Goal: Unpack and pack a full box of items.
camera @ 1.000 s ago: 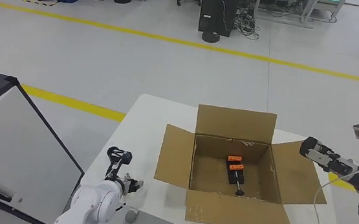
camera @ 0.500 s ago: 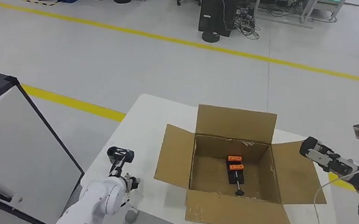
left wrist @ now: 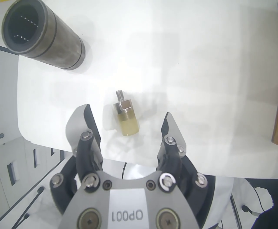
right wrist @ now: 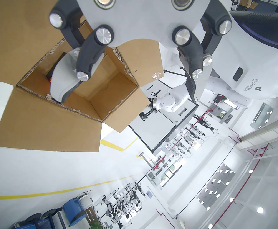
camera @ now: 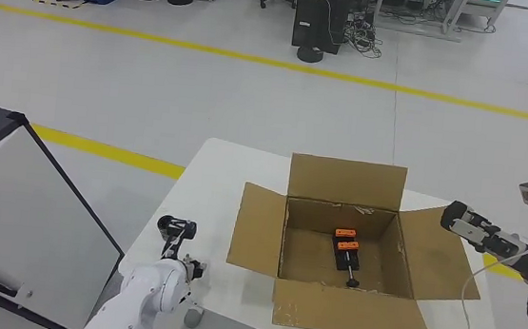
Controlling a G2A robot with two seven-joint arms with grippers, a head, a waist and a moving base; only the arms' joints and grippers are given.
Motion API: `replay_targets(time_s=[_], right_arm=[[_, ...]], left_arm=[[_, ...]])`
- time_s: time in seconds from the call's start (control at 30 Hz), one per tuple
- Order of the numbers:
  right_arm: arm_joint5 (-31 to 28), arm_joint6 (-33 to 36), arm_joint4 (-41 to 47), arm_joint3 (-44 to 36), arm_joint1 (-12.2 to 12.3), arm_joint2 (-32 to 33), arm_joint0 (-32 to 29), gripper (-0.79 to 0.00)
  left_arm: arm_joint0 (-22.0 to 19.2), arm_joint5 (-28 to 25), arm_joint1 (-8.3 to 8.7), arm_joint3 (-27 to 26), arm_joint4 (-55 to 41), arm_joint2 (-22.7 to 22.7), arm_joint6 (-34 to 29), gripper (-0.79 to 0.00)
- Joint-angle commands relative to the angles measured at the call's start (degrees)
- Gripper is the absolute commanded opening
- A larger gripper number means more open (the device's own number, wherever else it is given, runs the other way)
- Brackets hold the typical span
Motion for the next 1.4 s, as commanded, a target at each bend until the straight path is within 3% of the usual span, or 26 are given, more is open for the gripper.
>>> replay_targets(time_s=[0.0,0.2,0.33,0.5,0.6,0.77,0.9,1.27,1.33,1.37], right_arm=[[0.0,0.0,0.0,0.0,0.0,0.0,0.0,0.000],[0.0,0.0,0.0,0.0,0.0,0.0,0.0,0.000],[0.0,0.0,0.0,0.0,0.0,0.0,0.0,0.000],[0.0,0.0,0.0,0.0,0.0,0.0,0.0,0.000],[0.0,0.0,0.0,0.0,0.0,0.0,0.0,0.000],[0.0,0.0,0.0,0.0,0.0,0.0,0.0,0.000],[0.0,0.0,0.0,0.0,0.0,0.0,0.0,0.000],[0.0,0.0,0.0,0.0,0.0,0.0,0.0,0.000],[0.0,0.0,0.0,0.0,0.0,0.0,0.0,0.000],[0.0,0.0,0.0,0.0,0.0,0.0,0.0,0.000]], left_arm=[[-0.3,0.1,-0.10,0.5,-0.1,0.2,0.0,-0.095],[-1.4,0.2,-0.34,2.3,-0.3,0.5,0.1,-0.055],[-2.0,0.4,-0.54,3.3,-1.6,0.5,0.1,-0.089],[-2.7,0.1,-0.73,4.6,-1.8,1.0,0.3,-0.163],[-2.9,0.0,-0.80,5.1,-1.8,1.1,0.5,-0.283],[-3.0,0.2,-0.84,5.2,-1.6,0.7,0.6,-0.336],[-2.7,0.4,-0.86,4.7,-1.8,0.3,0.4,-0.459],[-1.7,-0.1,-0.81,4.1,-1.7,-0.5,-0.6,-0.453],[-1.5,-0.2,-0.81,3.9,-1.6,-0.5,-0.5,-0.536],[-1.5,-0.1,-0.82,3.7,-1.6,-0.6,-0.5,-0.628]])
